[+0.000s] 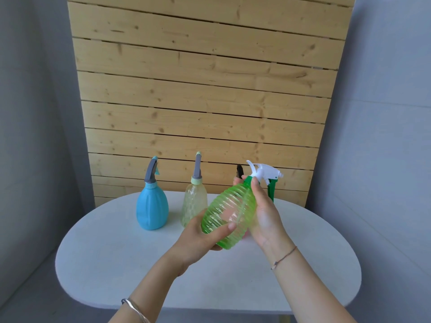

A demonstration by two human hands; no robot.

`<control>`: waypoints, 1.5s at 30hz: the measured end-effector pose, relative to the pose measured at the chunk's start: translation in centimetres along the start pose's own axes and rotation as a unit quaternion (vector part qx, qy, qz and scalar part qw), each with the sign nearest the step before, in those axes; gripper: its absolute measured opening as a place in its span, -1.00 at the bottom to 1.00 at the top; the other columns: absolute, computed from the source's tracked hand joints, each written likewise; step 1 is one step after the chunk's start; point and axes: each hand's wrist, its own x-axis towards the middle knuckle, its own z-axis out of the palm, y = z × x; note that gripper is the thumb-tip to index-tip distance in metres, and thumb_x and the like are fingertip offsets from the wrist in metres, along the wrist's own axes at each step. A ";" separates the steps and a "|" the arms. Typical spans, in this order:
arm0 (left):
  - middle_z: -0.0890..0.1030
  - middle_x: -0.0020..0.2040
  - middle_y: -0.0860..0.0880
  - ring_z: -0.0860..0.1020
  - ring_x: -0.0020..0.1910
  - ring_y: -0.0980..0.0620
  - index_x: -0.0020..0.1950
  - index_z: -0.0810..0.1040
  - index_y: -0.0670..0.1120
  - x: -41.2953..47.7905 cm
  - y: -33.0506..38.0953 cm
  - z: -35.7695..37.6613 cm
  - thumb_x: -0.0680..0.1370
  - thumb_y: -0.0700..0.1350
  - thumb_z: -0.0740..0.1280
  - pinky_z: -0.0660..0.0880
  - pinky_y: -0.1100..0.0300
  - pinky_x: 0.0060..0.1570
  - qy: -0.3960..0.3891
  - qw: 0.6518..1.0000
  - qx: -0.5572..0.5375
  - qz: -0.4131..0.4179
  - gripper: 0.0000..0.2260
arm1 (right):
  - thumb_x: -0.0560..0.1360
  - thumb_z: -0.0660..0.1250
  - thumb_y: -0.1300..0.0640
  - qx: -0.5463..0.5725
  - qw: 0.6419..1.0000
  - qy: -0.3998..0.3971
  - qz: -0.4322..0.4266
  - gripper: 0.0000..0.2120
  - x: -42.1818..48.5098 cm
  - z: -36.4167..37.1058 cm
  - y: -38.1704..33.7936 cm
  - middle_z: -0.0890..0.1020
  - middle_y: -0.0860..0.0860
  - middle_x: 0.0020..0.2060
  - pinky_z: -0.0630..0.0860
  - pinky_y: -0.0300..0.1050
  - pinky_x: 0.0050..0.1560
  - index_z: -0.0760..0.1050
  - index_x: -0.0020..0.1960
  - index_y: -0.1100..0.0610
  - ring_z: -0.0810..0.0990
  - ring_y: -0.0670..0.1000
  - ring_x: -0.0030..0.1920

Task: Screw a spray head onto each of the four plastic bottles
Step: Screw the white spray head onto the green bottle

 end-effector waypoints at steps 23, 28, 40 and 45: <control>-0.01 0.56 0.12 0.10 0.51 0.09 0.53 -0.20 0.09 3.9 -6.7 1.2 0.48 0.18 0.32 0.17 0.13 0.43 -0.001 0.953 0.302 0.013 -0.16 | 0.19 0.60 0.19 -0.410 0.890 0.199 -0.040 -0.32 2.9 -14.5 -1.8 0.55 -0.09 0.00 0.46 -0.19 -0.13 0.30 0.16 -0.02 0.57 -0.06 0.02; -0.07 0.57 0.08 0.11 0.51 0.04 0.53 -0.25 0.04 5.5 -8.3 1.7 0.48 0.18 0.33 0.16 0.08 0.46 -0.012 0.960 0.275 -0.046 -0.12 | 0.18 0.60 0.25 -0.403 0.896 0.185 -0.011 -0.25 3.9 -18.5 0.7 0.56 -0.05 0.08 0.48 -0.14 -0.02 0.29 0.23 -0.03 0.57 -0.02 0.08; -0.08 0.56 0.04 0.16 0.50 -0.05 0.52 -0.28 0.01 8.2 -9.4 2.9 0.46 0.12 0.38 0.21 -0.05 0.45 0.009 0.975 0.204 -0.085 -0.06 | 0.21 0.59 0.27 -0.421 0.889 0.179 -0.028 -0.25 4.6 -20.1 2.2 0.52 0.00 0.13 0.45 -0.14 0.04 0.28 0.24 -0.05 0.53 0.02 0.12; -0.03 0.56 0.02 0.27 0.45 -0.05 0.53 -0.26 0.01 8.5 -9.5 3.1 0.47 0.08 0.39 0.28 0.01 0.40 0.009 0.978 0.188 -0.088 -0.08 | 0.20 0.59 0.27 -0.440 0.876 0.190 -0.051 -0.22 4.6 -19.8 2.4 0.48 0.09 0.18 0.46 -0.04 0.17 0.26 0.28 0.04 0.50 0.08 0.16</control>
